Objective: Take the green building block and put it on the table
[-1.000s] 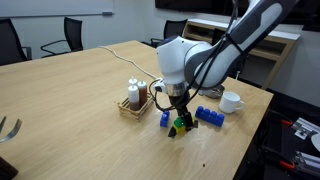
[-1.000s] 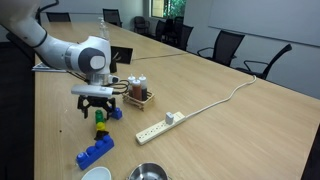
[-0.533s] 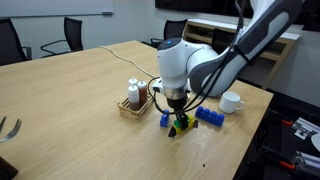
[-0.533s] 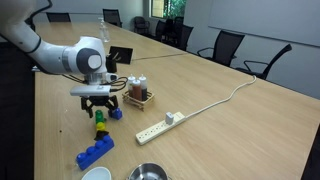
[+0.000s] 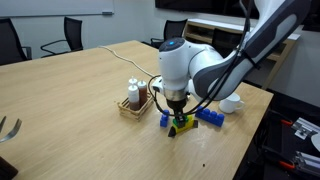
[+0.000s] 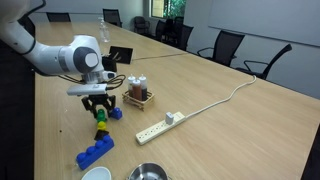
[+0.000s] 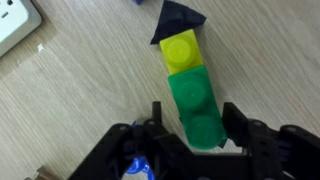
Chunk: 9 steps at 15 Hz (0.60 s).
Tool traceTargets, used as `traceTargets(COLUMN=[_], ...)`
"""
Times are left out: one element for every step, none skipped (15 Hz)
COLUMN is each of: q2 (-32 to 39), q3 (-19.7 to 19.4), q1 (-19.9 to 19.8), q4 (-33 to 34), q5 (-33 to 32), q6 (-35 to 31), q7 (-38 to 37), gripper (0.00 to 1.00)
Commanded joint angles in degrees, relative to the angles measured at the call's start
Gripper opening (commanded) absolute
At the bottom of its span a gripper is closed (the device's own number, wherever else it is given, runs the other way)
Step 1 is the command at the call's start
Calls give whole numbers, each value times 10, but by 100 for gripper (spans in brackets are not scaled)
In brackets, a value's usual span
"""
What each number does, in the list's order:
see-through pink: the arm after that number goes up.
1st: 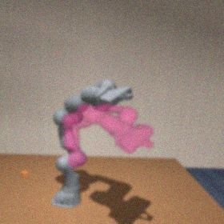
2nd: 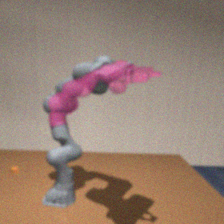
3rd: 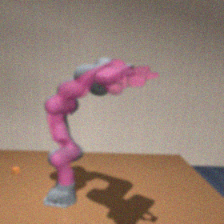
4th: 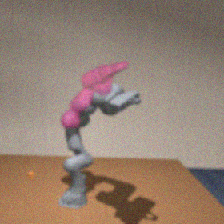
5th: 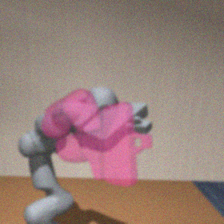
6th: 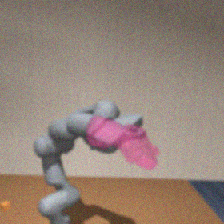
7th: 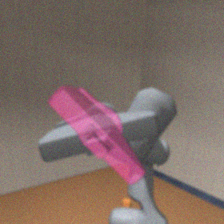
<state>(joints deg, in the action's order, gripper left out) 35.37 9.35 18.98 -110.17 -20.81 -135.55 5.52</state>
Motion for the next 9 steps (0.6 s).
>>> traceTargets(q2=[-20, -22, -24, -25, -28, -31, -33, -33, -33], q3=[-19, -19, -19, -20, -21, -22, -24, -25, -26], q1=[14, 16, 18, 19, 22, 25, 27, 30, 31], q4=[-22, -24, -26, -29, -31, -34, -35, -37, -37], q5=[-25, -26, -28, -29, -31, -35, -41, -45, -49], q6=[-25, -26, -26, -27, -27, -27, -27, -28, -28], q7=[-28, -32, -33, -34, -36, -40, -46, -49, -53], gripper=[34, 26, 21, 19, 16, 13, 12, 12, 12])
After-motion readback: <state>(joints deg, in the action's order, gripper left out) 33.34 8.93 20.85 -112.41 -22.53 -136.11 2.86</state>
